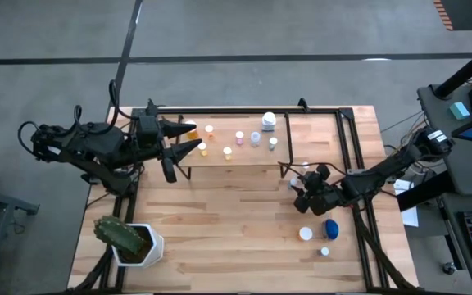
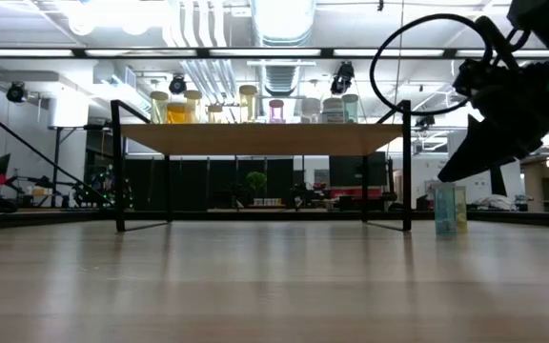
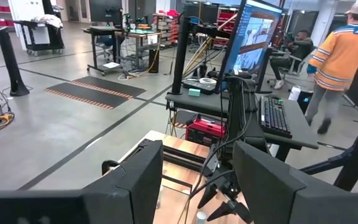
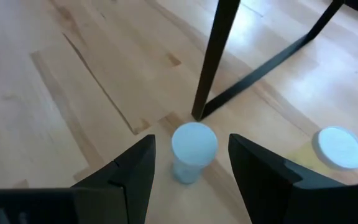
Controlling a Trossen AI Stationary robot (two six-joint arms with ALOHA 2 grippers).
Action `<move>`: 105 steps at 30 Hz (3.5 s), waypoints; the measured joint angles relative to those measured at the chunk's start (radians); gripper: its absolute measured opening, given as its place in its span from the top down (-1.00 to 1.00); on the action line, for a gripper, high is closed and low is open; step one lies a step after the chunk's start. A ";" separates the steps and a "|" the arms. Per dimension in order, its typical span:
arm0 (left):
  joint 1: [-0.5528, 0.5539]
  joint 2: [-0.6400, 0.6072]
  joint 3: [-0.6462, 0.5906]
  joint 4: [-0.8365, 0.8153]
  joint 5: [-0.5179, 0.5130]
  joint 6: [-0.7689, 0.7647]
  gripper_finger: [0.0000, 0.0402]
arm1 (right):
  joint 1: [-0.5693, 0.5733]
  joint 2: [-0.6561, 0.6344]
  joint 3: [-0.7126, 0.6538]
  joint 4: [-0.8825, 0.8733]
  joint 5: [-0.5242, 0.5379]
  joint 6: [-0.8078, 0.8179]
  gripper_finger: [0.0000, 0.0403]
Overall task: Pick and place medicine bottles onto shelf by color
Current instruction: Put the blue pill bottle on the shelf
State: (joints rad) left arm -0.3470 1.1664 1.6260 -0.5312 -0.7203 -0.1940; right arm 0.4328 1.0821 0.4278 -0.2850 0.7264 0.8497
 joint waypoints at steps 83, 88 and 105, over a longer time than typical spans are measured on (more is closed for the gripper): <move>0.001 0.002 0.001 -0.001 -0.049 0.058 0.11 | -0.336 0.483 0.960 -0.257 -0.080 -0.183 0.48; 0.001 0.002 0.001 0.000 -0.049 0.072 0.11 | -0.335 0.484 0.942 -0.255 -0.080 -0.169 0.48; 0.001 0.000 0.001 0.000 -0.049 0.099 0.11 | -0.335 0.521 0.942 -0.228 -0.065 -0.062 0.41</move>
State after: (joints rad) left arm -0.3462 1.1664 1.6272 -0.5312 -0.7689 -0.0951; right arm 0.0975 1.6032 1.3697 -0.5130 0.6619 0.7880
